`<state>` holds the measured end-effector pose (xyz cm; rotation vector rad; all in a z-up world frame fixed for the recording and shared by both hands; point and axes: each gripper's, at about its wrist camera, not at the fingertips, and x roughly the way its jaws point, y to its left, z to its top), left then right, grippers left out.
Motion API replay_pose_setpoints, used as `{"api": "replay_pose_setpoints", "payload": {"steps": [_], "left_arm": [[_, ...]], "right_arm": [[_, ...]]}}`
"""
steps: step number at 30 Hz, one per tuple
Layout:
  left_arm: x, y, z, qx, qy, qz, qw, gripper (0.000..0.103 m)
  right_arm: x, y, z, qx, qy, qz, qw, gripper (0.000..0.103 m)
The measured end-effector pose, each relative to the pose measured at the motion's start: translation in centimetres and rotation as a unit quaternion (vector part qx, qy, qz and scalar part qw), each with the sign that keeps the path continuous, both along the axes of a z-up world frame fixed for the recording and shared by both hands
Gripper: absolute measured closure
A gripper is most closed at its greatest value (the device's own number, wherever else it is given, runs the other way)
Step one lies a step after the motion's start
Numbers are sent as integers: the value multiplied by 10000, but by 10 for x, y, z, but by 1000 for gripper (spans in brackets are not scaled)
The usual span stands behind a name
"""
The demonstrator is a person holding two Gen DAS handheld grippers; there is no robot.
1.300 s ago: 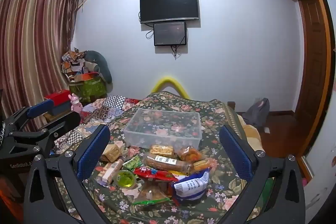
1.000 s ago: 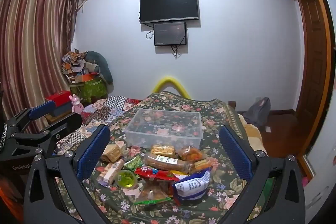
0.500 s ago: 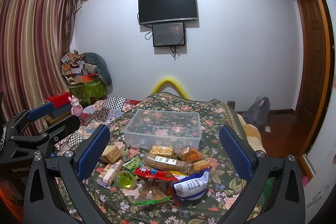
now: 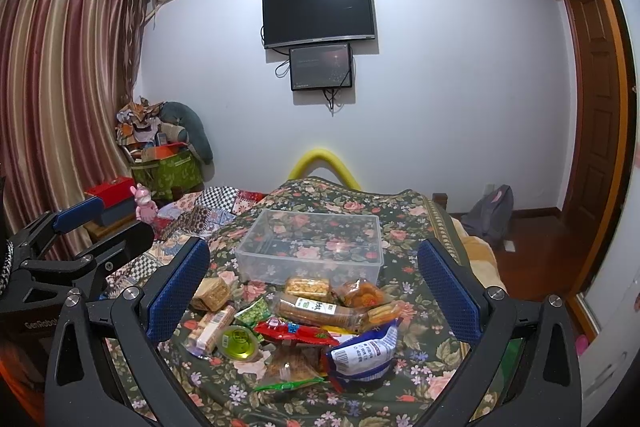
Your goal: Organize snacks
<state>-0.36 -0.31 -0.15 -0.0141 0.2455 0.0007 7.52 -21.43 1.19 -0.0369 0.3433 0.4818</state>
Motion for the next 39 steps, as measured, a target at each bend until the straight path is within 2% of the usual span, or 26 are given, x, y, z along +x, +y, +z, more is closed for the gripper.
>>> {"api": "replay_pose_setpoints", "payload": {"steps": [39], "left_arm": [[2,3,3,-91,31,-52,9999,0]], "right_arm": [[0,0,2,23,-10,18,10000,0]]}}
